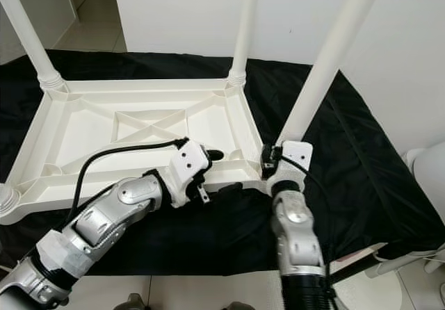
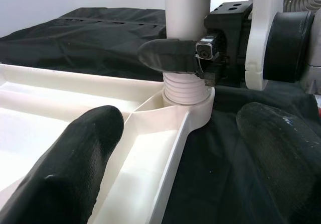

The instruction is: Building children table

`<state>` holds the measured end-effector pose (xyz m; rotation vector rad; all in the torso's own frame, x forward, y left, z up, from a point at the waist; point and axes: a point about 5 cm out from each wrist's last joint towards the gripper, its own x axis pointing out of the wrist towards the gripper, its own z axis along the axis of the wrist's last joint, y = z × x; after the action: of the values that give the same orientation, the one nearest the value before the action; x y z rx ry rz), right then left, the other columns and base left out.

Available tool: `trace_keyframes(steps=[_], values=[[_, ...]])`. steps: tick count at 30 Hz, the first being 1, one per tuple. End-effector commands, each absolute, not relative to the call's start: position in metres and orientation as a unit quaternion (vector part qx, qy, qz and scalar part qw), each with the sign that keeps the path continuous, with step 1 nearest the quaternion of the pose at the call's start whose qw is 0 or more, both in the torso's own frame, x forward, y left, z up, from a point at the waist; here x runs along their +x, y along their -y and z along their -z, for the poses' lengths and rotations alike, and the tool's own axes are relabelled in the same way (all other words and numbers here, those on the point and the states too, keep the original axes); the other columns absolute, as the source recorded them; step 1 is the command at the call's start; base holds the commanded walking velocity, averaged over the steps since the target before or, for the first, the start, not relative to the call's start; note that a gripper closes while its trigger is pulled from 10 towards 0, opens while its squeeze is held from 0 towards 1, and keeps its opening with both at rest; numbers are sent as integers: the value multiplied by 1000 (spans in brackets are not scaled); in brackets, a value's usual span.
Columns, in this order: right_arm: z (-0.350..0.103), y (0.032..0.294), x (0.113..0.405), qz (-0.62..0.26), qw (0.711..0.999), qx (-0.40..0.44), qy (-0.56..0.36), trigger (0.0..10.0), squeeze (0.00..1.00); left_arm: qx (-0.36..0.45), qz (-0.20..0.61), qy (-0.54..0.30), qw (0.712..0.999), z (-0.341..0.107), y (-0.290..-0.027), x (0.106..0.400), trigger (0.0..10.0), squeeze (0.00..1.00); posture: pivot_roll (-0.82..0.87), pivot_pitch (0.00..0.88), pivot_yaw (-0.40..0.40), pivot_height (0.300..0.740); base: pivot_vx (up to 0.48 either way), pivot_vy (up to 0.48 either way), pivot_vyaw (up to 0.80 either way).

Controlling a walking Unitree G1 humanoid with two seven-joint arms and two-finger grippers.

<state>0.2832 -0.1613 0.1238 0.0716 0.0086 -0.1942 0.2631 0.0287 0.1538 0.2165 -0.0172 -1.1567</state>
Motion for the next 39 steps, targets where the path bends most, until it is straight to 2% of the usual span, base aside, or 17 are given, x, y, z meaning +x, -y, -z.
trace_keyframes(steps=[1,5,10,11,13,14,17,24,25,33,35,39], values=[[-112,164,282,137,989,44,-40,10000,0,104,601,4,792,-154,-28,256,10000,0,28,0,-48,740,0,0,0],[-115,145,286,171,982,63,-42,10000,0,103,601,6,793,-154,-27,255,10000,0,33,0,-52,740,0,0,0],[-124,140,288,155,985,67,-22,10000,0,103,600,5,793,-154,-28,256,10000,0,30,2,-47,740,0,0,0],[-127,142,287,152,986,72,-10,10000,467,103,600,5,793,-154,-28,256,10000,0,27,4,-45,740,0,0,0],[-128,143,287,150,986,75,-3,10000,467,103,600,5,793,-154,-28,256,10000,0,27,4,-45,740,0,0,0],[-130,144,287,146,986,79,6,10000,1000,103,600,5,793,-155,-28,256,10000,0,25,5,-45,740,0,0,0],[-139,144,285,125,988,74,40,10000,1000,101,600,6,794,-156,-27,257,10000,0,22,5,-42,740,0,0,0],[-135,153,281,73,994,66,37,10000,1000,101,601,8,793,-156,-25,258,10000,0,17,2,-41,740,0,0,0],[-133,156,279,53,996,57,32,10000,0,101,601,9,793,-156,-25,258,10000,0,15,1,-39,740,0,0,0],[-124,173,277,-83,996,-32,28,10000,0,102,603,8,791,-156,-25,258,10000,0,18,0,-32,740,0,0,0],[-124,173,277,-83,996,-32,28,10000,0,102,603,8,791,-156,-25,258,10000,0,18,0,-32,740,0,0,0],[-130,184,285,-149,986,-74,33,10000,0,122,609,9,784,-152,-26,256,10000,0,21,0,-32,740,0,0,0]])
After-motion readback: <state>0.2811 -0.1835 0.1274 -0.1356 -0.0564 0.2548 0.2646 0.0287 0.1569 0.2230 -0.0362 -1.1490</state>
